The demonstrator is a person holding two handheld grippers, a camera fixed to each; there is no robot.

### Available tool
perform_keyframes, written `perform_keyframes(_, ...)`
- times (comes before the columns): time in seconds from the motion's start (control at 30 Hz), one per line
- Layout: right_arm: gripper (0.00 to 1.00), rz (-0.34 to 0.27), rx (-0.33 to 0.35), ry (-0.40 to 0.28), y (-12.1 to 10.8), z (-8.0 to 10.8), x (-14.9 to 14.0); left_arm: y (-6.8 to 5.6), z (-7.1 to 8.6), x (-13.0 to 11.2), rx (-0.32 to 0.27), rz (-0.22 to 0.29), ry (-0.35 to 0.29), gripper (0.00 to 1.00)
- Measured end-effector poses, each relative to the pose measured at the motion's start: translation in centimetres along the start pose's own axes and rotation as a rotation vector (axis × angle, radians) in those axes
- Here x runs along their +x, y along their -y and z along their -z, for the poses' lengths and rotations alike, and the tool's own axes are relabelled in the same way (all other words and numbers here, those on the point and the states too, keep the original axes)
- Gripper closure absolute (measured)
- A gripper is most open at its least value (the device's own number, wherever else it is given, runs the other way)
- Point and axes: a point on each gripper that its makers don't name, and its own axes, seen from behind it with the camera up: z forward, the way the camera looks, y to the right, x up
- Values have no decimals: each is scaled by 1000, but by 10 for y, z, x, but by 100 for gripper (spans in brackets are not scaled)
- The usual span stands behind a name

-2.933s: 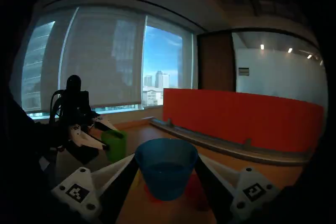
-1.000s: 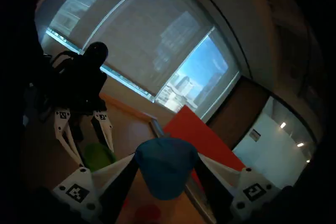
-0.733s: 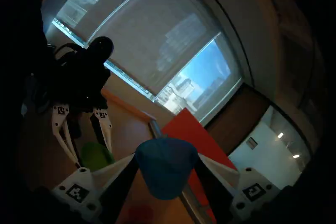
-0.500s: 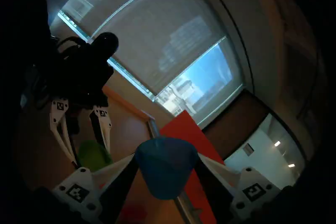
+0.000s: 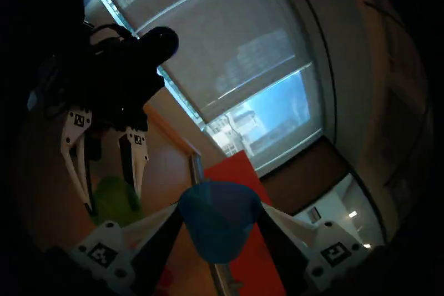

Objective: Pour water

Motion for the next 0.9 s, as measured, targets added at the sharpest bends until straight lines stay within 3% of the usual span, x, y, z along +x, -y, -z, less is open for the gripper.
perform_keyframes(0.3,9,70,-8,11,-1,-2,-3,1,-2,-1,0,0,1,13)
perform_keyframes(0.9,10,154,-30,18,-6,-4,-3,2,-2,-2,-3,-1,2,14)
